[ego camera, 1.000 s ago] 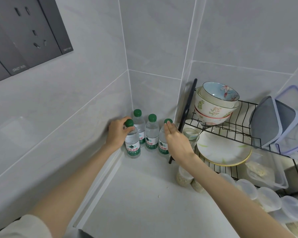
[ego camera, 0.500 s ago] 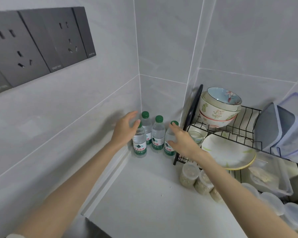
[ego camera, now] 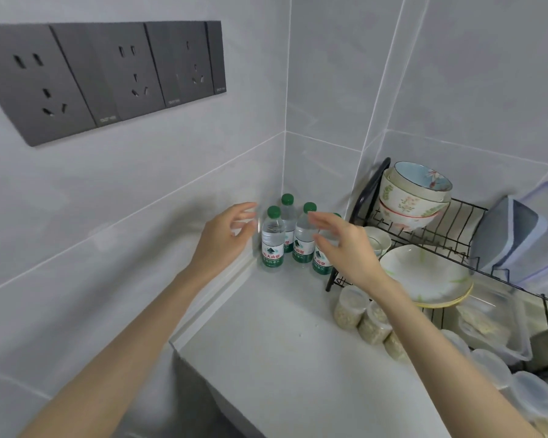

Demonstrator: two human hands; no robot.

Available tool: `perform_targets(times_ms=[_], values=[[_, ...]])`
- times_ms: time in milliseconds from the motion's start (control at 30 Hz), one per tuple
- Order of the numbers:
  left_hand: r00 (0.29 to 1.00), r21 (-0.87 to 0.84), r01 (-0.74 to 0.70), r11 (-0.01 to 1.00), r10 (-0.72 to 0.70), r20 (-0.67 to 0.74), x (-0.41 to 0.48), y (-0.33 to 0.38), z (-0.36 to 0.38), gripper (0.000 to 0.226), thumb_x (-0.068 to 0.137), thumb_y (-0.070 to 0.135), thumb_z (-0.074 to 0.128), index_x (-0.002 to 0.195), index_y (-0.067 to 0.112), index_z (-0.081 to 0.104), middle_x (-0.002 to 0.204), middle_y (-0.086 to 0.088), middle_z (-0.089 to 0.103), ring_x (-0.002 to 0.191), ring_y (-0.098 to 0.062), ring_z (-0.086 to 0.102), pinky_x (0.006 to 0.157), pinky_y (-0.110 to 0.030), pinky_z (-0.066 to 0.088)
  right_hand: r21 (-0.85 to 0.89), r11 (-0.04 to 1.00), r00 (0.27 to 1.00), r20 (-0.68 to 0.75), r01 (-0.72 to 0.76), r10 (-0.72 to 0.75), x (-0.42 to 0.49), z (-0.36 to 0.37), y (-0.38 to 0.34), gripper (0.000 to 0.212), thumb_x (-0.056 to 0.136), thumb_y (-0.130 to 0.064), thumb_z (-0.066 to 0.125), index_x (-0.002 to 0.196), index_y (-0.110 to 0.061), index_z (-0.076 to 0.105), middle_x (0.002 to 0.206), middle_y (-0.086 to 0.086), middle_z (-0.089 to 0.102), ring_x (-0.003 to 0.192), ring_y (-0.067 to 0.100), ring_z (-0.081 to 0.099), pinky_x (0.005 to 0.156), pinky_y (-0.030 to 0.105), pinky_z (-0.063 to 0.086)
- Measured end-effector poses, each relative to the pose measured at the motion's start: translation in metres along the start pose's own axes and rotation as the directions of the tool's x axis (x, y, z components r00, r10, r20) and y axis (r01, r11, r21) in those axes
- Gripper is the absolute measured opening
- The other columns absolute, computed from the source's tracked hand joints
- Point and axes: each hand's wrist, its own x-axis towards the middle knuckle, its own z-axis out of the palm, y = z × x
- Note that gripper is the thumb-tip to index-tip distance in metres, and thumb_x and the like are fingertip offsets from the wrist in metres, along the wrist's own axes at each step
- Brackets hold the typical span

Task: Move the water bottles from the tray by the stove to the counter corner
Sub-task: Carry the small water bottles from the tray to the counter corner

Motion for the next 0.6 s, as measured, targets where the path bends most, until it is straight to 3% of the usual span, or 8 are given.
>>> perform_targets(times_ms=[100,233,367,500,600], values=[[1.0,-0.037,0.004,0.999,-0.004,-0.017,-0.015,0.004,-0.009,0.033,0.091,0.014,0.059,0.121,0.03,0.06,0.105,0.01,0.07,0.091,0.009,0.063,0.085,-0.006,0.044,-0.015,1.0,1.0,0.001,0.011,-0.011,-0.013,-0.003,-0.012,0.04,0.091,-0.01,0.06,0.13,-0.017,0.058,0.124,-0.007,0.065,0.115,0.003,0.059,0.104,0.021,0.042],[1.0,-0.052,-0.003,0.999,0.004,0.015,-0.036,0.01,-0.02,0.032,0.091,0.015,0.059,0.12,0.029,0.06,0.105,0.009,0.07,0.095,-0.003,0.065,0.087,-0.013,0.046,-0.035,0.999,1.0,-0.01,-0.024,0.024,-0.038,-0.007,-0.03,0.039,0.091,-0.013,0.059,0.129,-0.022,0.058,0.122,-0.012,0.066,0.111,0.001,0.06,0.098,0.018,0.044],[0.995,-0.043,-0.015,0.999,0.019,0.099,-0.067,0.015,-0.03,0.03,0.092,0.017,0.058,0.12,0.028,0.061,0.105,0.012,0.069,0.093,-0.005,0.064,0.078,-0.002,0.041,-0.018,0.997,0.996,-0.047,-0.078,0.077,-0.076,-0.008,-0.052,0.036,0.09,-0.017,0.062,0.125,-0.025,0.06,0.114,-0.011,0.07,0.107,0.0,0.063,0.096,0.025,0.049],[0.975,-0.074,-0.038,0.996,0.053,0.215,-0.101,0.022,-0.033,0.031,0.092,0.016,0.058,0.12,0.029,0.06,0.104,0.013,0.068,0.093,-0.002,0.063,0.078,-0.005,0.044,0.01,0.985,0.98,-0.102,-0.17,0.17,-0.121,-0.014,-0.074,0.035,0.09,-0.013,0.061,0.124,-0.022,0.061,0.109,-0.008,0.072,0.105,-0.003,0.063,0.097,0.027,0.05],[0.949,-0.116,-0.062,0.991,0.095,0.3,-0.125,0.033,-0.027,0.034,0.093,0.017,0.058,0.125,0.027,0.058,0.11,0.009,0.069,0.092,0.0,0.062,0.075,0.0,0.041,-0.007,0.972,0.96,-0.162,-0.233,0.229,-0.161,-0.025,-0.09,0.034,0.089,-0.012,0.063,0.122,-0.023,0.063,0.103,-0.01,0.072,0.1,-0.003,0.065,0.093,0.024,0.052]])
